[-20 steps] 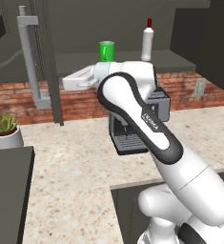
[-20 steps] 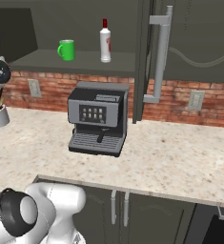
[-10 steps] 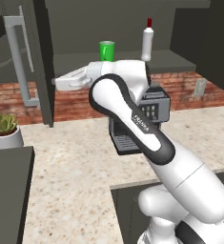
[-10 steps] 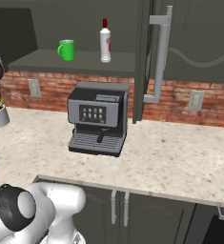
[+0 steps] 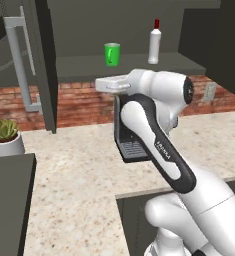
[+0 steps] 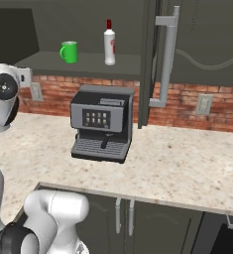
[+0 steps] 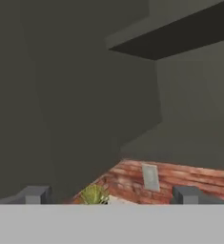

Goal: Open the cabinet directly in front. Then move the liquor and the mug to the dining counter with the jar on it.

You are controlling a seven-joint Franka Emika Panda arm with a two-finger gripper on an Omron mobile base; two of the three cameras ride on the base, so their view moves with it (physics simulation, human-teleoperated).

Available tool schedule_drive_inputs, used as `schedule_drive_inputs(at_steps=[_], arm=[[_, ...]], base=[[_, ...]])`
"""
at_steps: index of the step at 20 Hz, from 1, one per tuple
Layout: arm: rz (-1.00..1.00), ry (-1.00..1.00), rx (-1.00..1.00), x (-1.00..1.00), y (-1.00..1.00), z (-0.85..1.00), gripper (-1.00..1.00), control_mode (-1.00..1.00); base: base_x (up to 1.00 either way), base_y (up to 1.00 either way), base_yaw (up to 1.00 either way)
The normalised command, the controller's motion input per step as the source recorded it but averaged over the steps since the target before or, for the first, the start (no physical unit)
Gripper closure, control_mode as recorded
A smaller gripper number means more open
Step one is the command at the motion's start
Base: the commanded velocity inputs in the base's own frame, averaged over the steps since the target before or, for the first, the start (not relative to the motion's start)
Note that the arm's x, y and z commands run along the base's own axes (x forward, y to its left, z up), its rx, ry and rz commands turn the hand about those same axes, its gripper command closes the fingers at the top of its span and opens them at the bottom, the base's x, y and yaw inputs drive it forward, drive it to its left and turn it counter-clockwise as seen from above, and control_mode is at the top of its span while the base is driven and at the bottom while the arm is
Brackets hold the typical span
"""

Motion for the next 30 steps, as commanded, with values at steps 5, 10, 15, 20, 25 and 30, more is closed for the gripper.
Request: schedule_drive_inputs(at_steps=[5, 10, 15, 20, 25, 30], arm=[[-0.52, 0.03, 0.00, 0.00, -0.73, 0.03, -1.00, -1.00], [-0.51, 0.00, -0.01, 0.00, -0.15, 0.17, -1.00, -1.00], [-0.39, 0.00, -0.08, 0.01, 0.07, 0.20, -1.00, -1.00], [-0.10, 0.00, -0.02, 0.00, 0.02, 0.05, -1.00, -1.00], [0.00, 0.00, 0.00, 0.30, 0.00, 0.00, -1.00, -1.00], [0.00, 0.00, 0.00, 0.65, 0.00, 0.00, -1.00, -1.00]], base=[[0.00, 0.00, 0.00], [0.00, 0.00, 0.00], [0.00, 0.00, 0.00], [0.00, 0.00, 0.00], [0.00, 0.00, 0.00], [0.00, 0.00, 0.00]])
